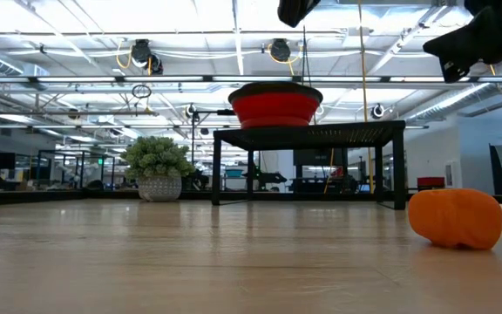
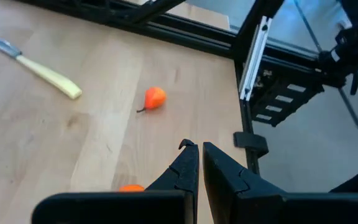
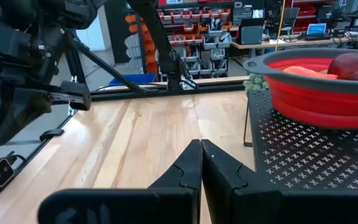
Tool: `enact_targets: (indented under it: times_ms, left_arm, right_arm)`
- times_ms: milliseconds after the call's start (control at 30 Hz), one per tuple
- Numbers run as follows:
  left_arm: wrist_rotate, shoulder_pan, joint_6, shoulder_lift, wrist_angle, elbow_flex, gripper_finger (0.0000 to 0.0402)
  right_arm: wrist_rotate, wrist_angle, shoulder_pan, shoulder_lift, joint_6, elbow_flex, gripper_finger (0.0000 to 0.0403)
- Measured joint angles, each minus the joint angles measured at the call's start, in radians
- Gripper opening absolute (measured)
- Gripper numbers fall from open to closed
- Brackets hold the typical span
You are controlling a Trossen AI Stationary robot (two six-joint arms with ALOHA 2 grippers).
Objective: Pick & Place Fruit
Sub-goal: Put the tangerine into the red strainer bowl
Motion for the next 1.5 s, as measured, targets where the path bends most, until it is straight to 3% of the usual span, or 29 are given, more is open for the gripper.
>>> enact_targets:
  times_ms: [433, 833, 1267, 1367, 1500]
  left_arm:
    - [-0.078, 0.012, -0.08, -0.002, -0.026, 0.0, 0.0021]
    - [-0.018, 0.057, -0.094, -0.002, -0.047, 0.0, 0.0021]
    - [-0.031, 0.084, -0.27, 0.01, -0.036, 0.0, 0.0022]
    - [-0.024, 0.084, -0.318, 0.023, -0.048, -0.002, 0.0037]
    - [-0.005, 0.084, -0.405, 0.033, -0.047, -0.001, 0.0087]
  right_arm:
    - [0.0, 0.22, 0.0, 0.0, 0.025, -0.157, 0.0]
    - [-0.049, 0.218, 0.0, 0.0, 0.022, -0.192, 0.0]
    - [-0.049, 0.218, 0.0, 0.0, 0.013, -0.192, 0.0]
    - [-0.049, 0.218, 0.0, 0.0, -0.001, -0.192, 0.0]
    - [-0.049, 0.217, 0.0, 0.0, -0.001, -0.192, 0.0]
